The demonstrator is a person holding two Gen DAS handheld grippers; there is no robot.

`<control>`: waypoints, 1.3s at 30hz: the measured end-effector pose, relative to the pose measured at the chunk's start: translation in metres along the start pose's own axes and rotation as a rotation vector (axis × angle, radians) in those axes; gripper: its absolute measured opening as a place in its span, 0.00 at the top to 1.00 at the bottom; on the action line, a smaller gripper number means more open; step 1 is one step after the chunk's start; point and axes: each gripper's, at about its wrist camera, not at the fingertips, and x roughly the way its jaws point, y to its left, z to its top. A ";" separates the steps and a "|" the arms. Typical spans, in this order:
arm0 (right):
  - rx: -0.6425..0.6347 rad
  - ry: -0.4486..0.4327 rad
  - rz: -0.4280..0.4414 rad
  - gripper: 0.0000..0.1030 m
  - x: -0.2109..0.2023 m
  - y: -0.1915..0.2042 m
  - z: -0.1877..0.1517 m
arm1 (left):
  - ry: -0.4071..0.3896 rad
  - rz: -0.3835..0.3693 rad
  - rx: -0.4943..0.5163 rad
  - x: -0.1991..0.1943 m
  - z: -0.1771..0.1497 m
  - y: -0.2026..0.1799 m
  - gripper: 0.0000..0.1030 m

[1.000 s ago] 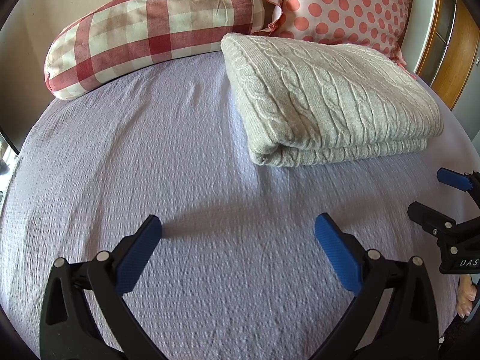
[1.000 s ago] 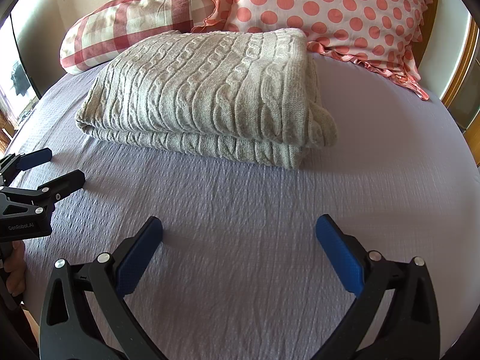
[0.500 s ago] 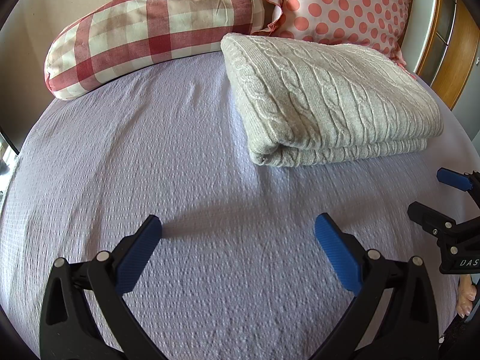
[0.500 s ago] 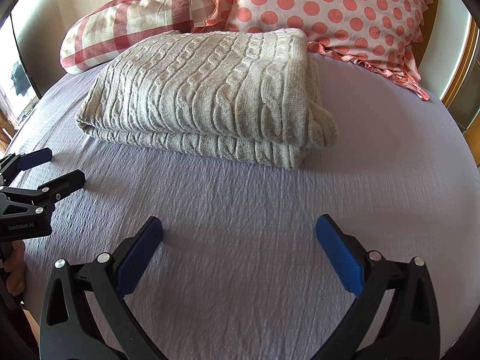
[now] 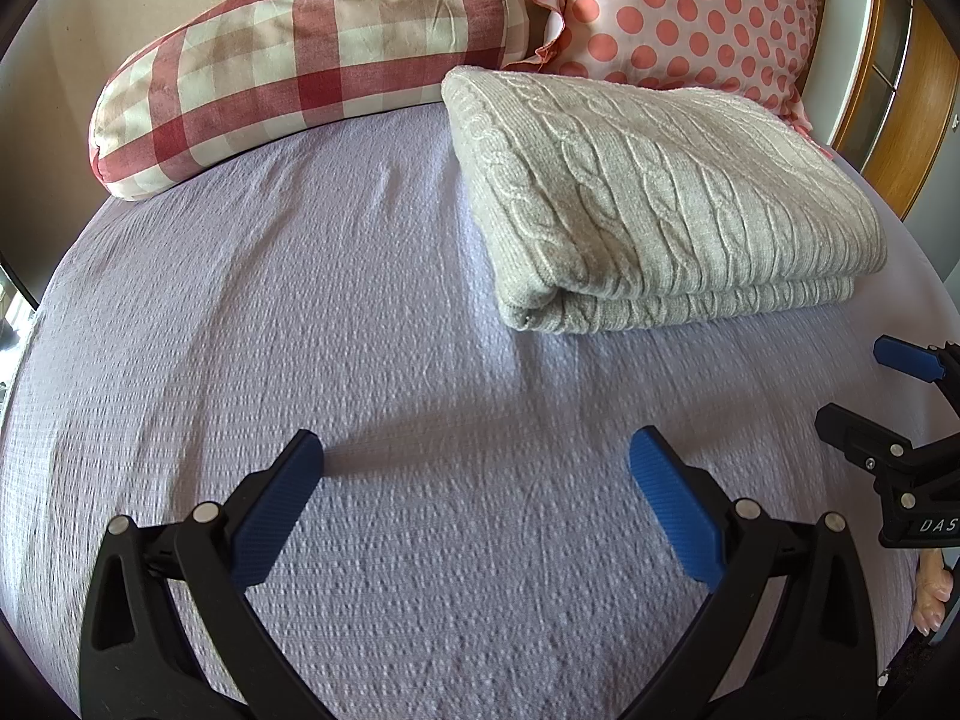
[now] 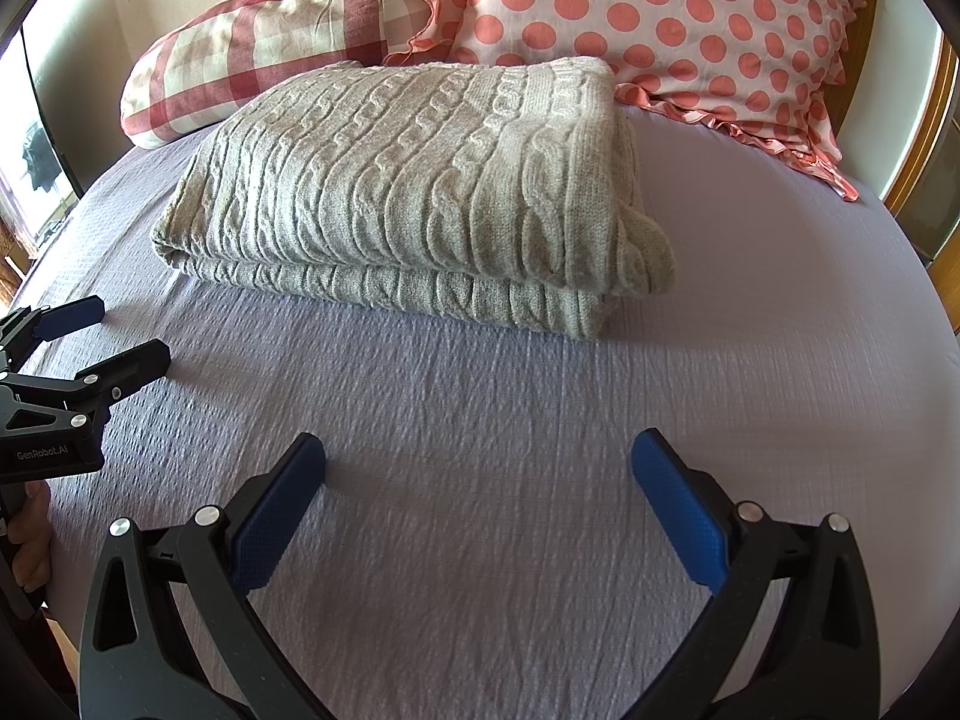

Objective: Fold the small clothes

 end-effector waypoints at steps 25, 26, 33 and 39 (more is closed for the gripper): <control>0.000 0.000 0.000 0.01 0.000 0.000 0.000 | 0.010 -0.005 0.002 0.000 0.000 -0.001 0.02; 0.000 0.000 0.000 0.01 0.000 0.000 0.000 | 0.011 -0.005 0.002 0.000 0.001 0.000 0.02; 0.000 0.000 0.000 0.01 0.000 0.000 0.000 | 0.022 -0.006 0.004 0.001 0.003 0.001 0.02; 0.000 0.000 0.000 0.01 0.000 0.000 0.000 | 0.021 -0.006 0.005 0.001 0.003 0.002 0.02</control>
